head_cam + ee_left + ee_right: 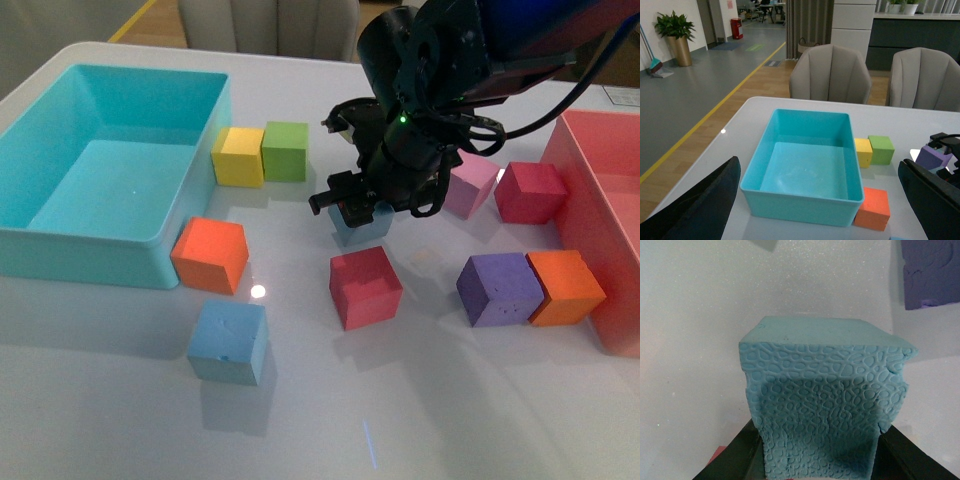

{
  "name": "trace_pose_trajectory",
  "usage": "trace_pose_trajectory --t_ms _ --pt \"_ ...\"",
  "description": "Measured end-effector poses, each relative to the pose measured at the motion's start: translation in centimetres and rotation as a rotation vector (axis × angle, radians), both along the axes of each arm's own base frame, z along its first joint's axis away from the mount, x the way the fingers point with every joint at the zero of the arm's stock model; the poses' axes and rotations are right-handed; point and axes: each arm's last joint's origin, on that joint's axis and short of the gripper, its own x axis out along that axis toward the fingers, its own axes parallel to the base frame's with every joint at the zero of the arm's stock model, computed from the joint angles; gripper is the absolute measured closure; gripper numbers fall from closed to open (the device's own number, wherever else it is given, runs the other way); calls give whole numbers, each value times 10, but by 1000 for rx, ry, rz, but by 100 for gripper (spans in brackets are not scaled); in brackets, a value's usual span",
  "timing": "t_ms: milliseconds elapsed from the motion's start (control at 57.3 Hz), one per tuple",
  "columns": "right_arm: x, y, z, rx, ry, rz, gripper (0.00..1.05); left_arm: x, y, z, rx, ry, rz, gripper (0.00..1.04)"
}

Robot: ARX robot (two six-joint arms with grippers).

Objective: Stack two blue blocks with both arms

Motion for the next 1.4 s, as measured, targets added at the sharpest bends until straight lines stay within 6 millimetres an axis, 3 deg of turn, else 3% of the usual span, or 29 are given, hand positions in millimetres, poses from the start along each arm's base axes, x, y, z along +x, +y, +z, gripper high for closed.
trace_pose_trajectory --t_ms 174,489,611,768,837,907,1047,1152,1204,1291,1396 --pt "1 3 -2 0 -2 2 51 0 0 0 0 0 0 9" --pt "1 4 -4 11 -22 2 8 0 0 0 0 0 0 9" --pt "-1 1 -2 29 -39 5 9 0 0 0 0 0 0 9" --pt "-4 -11 29 110 -139 3 9 0 0 0 0 0 0 9" --pt "-10 -23 61 160 -258 -5 9 0 0 0 0 0 0 9" --pt "-22 -36 91 220 -364 -2 9 0 0 0 0 0 0 9" --pt "-52 -59 129 315 -509 -1 9 0 0 0 0 0 0 9" --pt "-92 -90 152 387 -626 -47 9 0 0 0 0 0 0 9" --pt "-106 -101 153 392 -667 -78 10 0 0 0 0 0 0 9" --pt "-133 -124 147 316 -939 -283 24 0 0 0 0 0 0 9" --pt "-166 -147 137 306 -1054 -368 42 0 0 0 0 0 0 9"
